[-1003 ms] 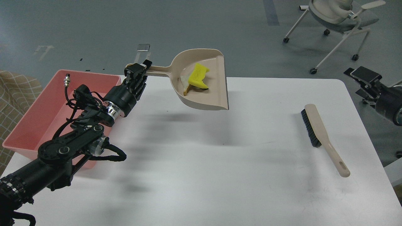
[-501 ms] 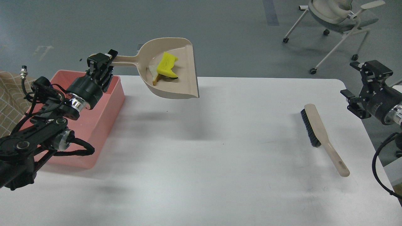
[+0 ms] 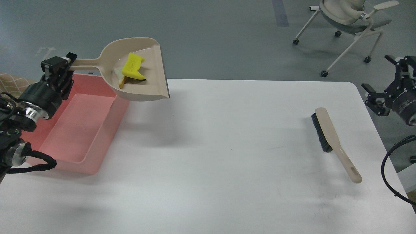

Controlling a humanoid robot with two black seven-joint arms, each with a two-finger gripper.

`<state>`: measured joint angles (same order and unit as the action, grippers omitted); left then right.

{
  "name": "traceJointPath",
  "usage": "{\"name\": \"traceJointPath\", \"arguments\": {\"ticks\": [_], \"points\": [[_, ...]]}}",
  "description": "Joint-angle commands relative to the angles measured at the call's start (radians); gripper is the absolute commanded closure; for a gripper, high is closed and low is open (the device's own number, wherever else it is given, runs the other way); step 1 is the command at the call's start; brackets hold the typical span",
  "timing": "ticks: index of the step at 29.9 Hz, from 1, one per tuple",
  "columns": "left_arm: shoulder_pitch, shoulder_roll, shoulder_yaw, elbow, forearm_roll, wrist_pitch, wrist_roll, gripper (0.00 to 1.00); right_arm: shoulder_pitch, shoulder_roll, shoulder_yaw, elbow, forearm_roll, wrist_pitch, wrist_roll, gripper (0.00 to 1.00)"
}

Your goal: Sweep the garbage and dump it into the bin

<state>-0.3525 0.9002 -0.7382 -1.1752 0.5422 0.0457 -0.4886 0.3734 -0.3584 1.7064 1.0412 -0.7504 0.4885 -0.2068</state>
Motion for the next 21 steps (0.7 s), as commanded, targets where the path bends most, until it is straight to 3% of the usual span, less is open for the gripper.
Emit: {"name": "traceJointPath", "arguments": {"ticks": [1,3,15,21], "points": [[0.047,0.022,-0.029,-0.004,-0.021,-0.003,0.0,1.0,0.024,0.007,-0.001,-0.001,0.002,0.0,0.119,0.03],[0.061,0.032,-0.05,-0.004,-0.021,-0.004,0.0,1.0,0.044,0.012,-0.007,-0.003,0.002,0.0,0.15,0.03],[0.067,0.115,-0.067,-0.003,-0.076,-0.029,0.0,1.0,0.07,0.087,-0.011,-0.023,0.003,0.0,0.153,0.03],[0.159,0.189,-0.067,0.002,-0.172,-0.04,0.0,1.0,0.071,0.087,-0.013,-0.036,0.003,0.0,0.153,0.03]]}}
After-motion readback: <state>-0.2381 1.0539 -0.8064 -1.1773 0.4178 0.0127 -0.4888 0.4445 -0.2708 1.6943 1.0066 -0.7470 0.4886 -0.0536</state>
